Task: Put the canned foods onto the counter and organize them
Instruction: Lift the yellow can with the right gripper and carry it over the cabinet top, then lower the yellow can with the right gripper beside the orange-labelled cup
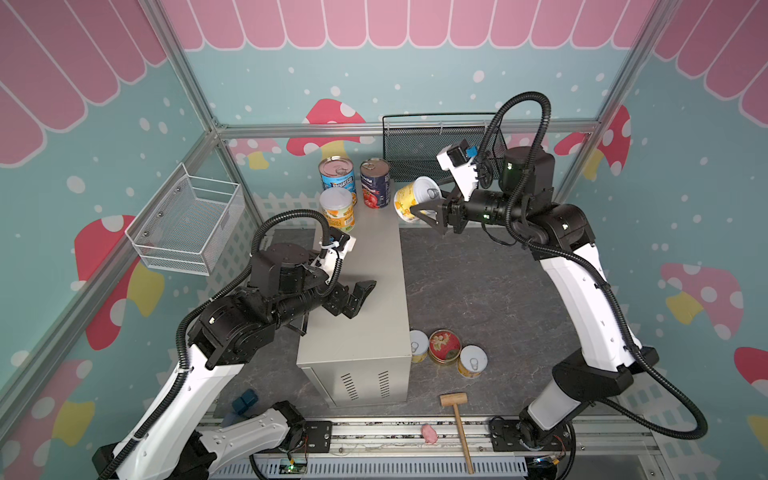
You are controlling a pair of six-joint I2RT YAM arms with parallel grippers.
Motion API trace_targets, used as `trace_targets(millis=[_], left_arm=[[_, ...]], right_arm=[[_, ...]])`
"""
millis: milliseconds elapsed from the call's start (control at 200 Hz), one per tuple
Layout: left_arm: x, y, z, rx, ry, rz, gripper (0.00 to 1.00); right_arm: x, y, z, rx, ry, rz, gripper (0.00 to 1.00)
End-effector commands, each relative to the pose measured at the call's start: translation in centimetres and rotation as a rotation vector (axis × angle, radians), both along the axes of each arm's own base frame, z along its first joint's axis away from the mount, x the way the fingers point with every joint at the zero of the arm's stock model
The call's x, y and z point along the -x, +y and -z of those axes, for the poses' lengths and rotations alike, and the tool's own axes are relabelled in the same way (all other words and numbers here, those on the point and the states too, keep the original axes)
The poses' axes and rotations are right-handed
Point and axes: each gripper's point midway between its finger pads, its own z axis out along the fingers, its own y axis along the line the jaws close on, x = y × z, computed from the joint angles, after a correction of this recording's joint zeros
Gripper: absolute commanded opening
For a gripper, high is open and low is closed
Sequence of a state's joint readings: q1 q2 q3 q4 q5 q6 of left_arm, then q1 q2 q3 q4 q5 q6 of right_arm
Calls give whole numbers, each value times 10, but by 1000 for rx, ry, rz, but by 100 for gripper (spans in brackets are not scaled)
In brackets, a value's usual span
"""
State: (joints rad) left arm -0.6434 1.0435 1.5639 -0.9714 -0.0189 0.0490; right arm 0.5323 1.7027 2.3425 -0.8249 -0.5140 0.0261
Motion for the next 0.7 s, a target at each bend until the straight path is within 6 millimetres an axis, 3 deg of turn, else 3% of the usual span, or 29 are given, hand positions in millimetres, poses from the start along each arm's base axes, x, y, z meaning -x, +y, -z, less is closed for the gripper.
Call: trace_targets(millis=[0, 115, 290, 490, 695], left_arm=[[-1, 20, -12, 74, 26, -77, 100], [-8, 39, -12, 130, 40, -151, 100], [-1, 46, -19, 152, -11, -153, 100], [6, 45, -18, 163, -32, -129, 100], [9, 44, -15, 173, -41, -113, 100]], right_arm=[[-8, 4, 13, 72, 26, 46, 65], [-16, 13, 31, 110, 55, 68, 66], [-10, 34, 46, 144, 76, 40, 66], [-10, 47, 66, 199, 104, 41, 68], [-5, 61, 68, 202, 102, 23, 72]])
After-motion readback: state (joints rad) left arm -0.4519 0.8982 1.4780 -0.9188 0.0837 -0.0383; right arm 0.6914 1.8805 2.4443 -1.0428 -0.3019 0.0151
